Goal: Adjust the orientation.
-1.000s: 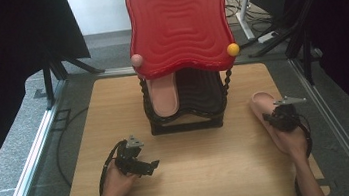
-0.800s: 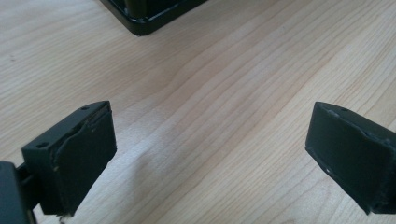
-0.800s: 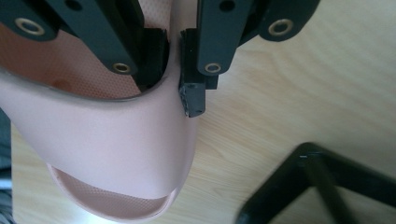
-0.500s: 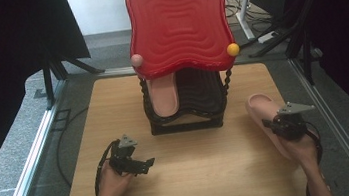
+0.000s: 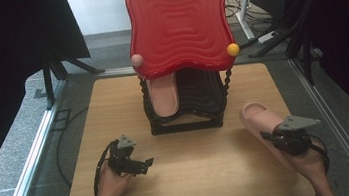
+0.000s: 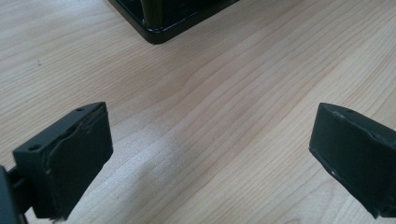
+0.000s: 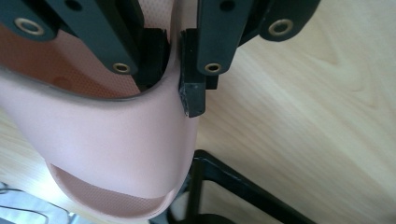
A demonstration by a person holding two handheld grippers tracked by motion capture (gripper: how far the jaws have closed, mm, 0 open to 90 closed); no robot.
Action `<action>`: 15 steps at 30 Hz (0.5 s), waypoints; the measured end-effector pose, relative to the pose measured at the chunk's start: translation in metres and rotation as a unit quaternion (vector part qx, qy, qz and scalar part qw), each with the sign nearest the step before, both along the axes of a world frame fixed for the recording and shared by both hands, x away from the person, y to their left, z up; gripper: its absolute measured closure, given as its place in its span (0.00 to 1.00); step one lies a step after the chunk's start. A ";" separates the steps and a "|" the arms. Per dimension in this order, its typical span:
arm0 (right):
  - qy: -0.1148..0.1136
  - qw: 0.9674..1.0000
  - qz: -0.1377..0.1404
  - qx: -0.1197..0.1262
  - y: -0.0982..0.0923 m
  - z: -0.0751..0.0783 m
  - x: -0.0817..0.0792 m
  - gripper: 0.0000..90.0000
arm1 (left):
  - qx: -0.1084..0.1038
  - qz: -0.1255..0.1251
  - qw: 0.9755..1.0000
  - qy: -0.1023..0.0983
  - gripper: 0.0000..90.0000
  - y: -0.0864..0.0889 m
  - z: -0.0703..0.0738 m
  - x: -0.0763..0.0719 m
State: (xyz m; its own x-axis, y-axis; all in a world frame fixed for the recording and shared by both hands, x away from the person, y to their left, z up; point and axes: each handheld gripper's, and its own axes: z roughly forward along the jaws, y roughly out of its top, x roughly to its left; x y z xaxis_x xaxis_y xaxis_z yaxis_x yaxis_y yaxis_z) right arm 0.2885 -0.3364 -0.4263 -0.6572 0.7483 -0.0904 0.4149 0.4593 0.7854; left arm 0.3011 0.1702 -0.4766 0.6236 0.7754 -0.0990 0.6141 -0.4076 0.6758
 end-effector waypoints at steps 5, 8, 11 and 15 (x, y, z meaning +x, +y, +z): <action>-0.005 1.000 0.021 -0.002 0.010 0.003 -0.009 0.92 | 0.002 -0.002 1.000 -0.002 0.00 0.000 0.000 0.000; -0.006 1.000 0.028 -0.002 0.014 0.004 -0.011 0.92 | 0.002 -0.001 1.000 -0.002 0.00 0.000 0.000 0.000; -0.010 0.999 0.043 -0.001 0.023 0.005 -0.015 0.92 | 0.003 -0.001 1.000 -0.002 0.00 0.000 0.000 0.000; -0.011 0.998 0.054 0.001 0.032 0.006 -0.017 0.92 | 0.004 -0.002 1.000 -0.002 0.00 -0.001 -0.001 0.000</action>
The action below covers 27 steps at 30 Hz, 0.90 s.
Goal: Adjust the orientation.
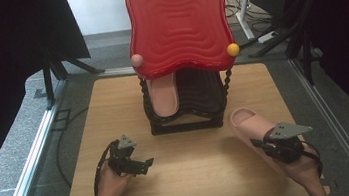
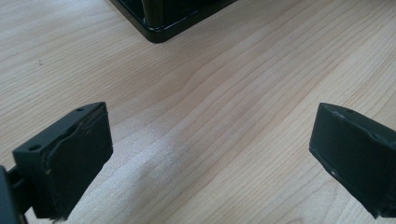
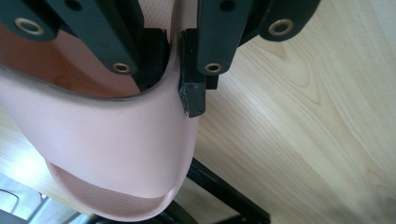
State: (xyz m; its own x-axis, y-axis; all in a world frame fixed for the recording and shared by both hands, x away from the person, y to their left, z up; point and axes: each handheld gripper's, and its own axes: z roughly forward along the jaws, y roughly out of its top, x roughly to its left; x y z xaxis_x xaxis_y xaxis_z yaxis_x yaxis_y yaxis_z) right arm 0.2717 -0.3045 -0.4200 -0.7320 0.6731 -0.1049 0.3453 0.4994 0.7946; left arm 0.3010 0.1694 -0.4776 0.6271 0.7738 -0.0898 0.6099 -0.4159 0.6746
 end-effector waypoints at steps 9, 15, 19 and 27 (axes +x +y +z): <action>-0.011 1.000 0.026 0.003 0.030 0.005 0.001 0.92 | -0.003 0.001 1.000 0.005 0.00 0.000 0.000 0.000; -0.013 0.999 0.035 0.006 0.045 0.008 0.004 0.92 | -0.003 -0.001 1.000 0.000 0.00 0.000 0.000 0.000; -0.021 0.999 0.038 0.008 0.062 0.011 0.007 0.92 | -0.001 -0.003 1.000 -0.001 0.00 0.000 -0.001 0.000; -0.026 0.999 0.032 0.014 0.086 0.015 0.014 0.92 | -0.001 -0.002 1.000 -0.005 0.00 0.001 0.000 -0.001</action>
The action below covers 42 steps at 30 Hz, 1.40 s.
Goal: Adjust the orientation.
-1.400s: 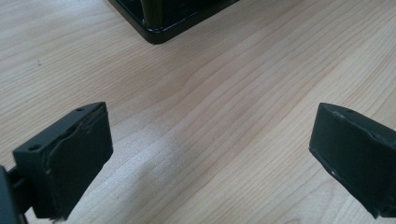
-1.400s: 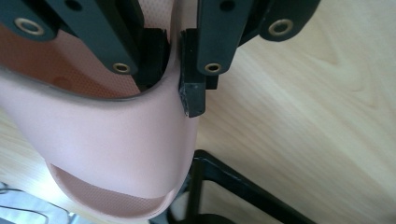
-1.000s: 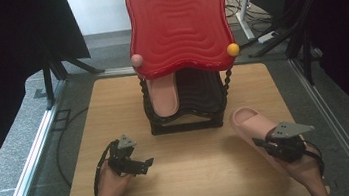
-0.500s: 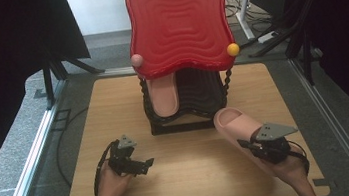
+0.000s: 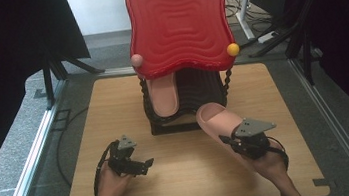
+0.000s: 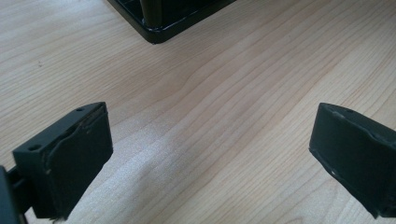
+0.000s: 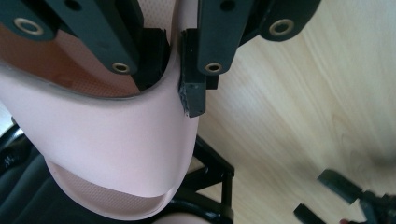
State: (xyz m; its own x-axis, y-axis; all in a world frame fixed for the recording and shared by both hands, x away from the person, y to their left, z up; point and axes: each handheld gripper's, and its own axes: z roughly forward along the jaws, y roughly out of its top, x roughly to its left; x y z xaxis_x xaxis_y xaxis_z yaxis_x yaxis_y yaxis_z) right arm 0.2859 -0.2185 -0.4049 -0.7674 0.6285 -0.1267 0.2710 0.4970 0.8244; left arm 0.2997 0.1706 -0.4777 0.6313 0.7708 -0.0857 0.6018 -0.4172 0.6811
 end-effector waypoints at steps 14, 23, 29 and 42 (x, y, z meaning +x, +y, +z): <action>-0.018 0.999 -0.042 0.009 0.036 0.004 0.019 0.92 | 0.004 0.000 1.000 0.002 0.00 0.000 -0.002 0.000; -0.022 0.995 -0.089 0.034 0.060 0.008 0.038 0.92 | 0.005 0.001 1.000 0.001 0.00 0.001 -0.002 0.000; -0.018 0.991 -0.123 0.051 0.071 0.010 0.053 0.92 | 0.004 0.001 1.000 0.002 0.00 0.001 -0.002 0.000; -0.030 0.979 -0.196 0.045 0.097 0.009 0.087 0.92 | 0.007 -0.003 1.000 0.004 0.00 -0.001 -0.004 0.001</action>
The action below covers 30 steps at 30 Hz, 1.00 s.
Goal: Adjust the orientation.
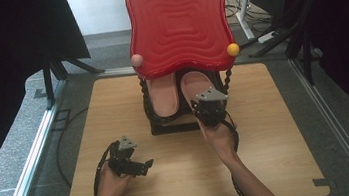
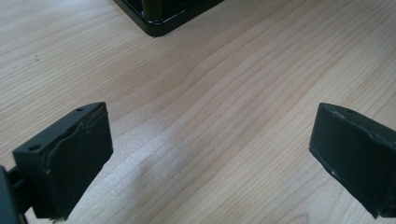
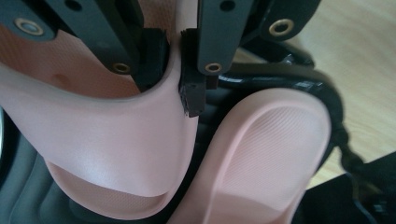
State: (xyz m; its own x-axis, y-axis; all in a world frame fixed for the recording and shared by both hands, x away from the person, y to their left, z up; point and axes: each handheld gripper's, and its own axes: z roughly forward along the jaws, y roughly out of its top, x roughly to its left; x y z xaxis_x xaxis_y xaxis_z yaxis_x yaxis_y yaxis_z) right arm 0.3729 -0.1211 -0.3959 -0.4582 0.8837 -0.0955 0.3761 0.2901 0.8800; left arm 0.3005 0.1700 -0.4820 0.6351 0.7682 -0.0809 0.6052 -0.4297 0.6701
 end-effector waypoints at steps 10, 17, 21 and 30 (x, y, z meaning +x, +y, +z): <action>0.014 1.000 0.015 -0.015 0.004 -0.001 0.010 0.67 | 0.001 -0.002 1.000 0.000 0.00 0.000 0.000 0.000; 0.018 0.998 0.057 -0.030 -0.005 0.000 0.003 0.49 | 0.001 -0.006 1.000 0.000 0.00 -0.003 0.000 0.000; 0.020 0.997 0.074 -0.027 -0.010 0.002 -0.003 0.45 | 0.001 -0.007 1.000 0.001 0.00 -0.004 0.000 0.000; 0.034 0.990 0.132 -0.032 -0.030 0.009 -0.023 0.39 | 0.003 -0.008 1.000 0.001 0.00 -0.005 0.000 -0.001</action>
